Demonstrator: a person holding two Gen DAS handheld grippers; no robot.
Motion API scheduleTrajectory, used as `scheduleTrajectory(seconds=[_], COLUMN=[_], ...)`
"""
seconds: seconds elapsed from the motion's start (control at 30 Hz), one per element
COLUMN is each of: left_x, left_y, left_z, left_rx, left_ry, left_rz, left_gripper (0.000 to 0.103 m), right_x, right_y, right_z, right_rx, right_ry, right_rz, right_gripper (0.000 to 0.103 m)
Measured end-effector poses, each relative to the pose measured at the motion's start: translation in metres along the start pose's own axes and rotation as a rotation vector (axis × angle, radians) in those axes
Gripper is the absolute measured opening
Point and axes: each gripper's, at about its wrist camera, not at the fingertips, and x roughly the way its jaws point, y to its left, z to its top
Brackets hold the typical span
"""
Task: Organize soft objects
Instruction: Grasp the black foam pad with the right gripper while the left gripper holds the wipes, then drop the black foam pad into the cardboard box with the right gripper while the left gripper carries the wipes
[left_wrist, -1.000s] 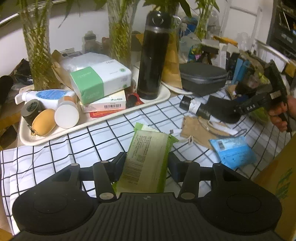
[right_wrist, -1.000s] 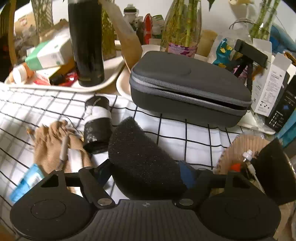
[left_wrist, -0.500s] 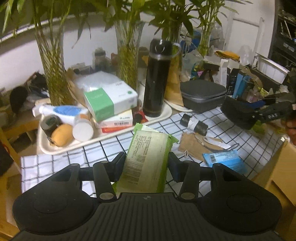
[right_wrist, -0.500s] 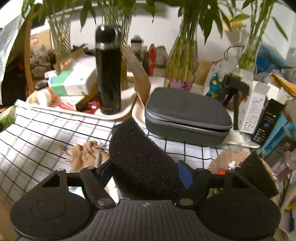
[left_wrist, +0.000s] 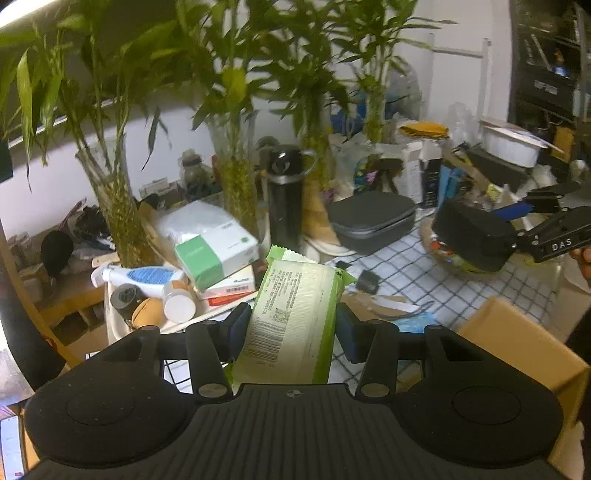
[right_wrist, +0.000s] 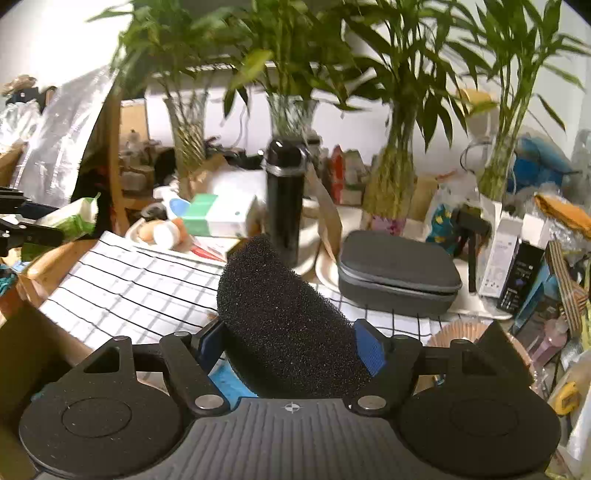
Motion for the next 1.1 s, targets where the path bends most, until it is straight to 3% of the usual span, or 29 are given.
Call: scheduleTrajectory(seconds=[0.4,0.73,0.83,0.9,1.0,1.1], left_x=[-0.061,-0.089,-0.093,-0.096,-0.1,-0.102], left_y=[-0.021,-0.032,-0.034,-0.036,-0.038,-0.042], left_z=[-0.005,-0.014,-0.016,-0.017,-0.019,-0.023], left_rx=[0.002,0.007,0.009,0.012,0.018,0.03], left_ry=[-0.052,-0.077,-0.081,-0.082,-0.084,-0.08], left_rz=[-0.03,-0.041,-0.049,-0.054,-0.066,-0.075], left_gripper=[0.048,0.048,0.048,0.048,0.048,0.048], right_x=[-0.069,-0.088,-0.08,-0.072,-0.075,-0.08], right_y=[0.054,0.087,0.092,0.093,0.101,0.104], right_z=[-0.008,-0.014,-0.018,-0.022,-0.03,-0.037], right_rx=[-0.092,0.057,0.156,0.201,0.132,0.08], right_ry=[-0.03,0.01,0.071,0.109,0.094,0.094], right_rz=[0.091,0.229,0.273,0.294,0.239,0.205], right_gripper=[0.076,0.077,0.084,0.096,0.103,0.103])
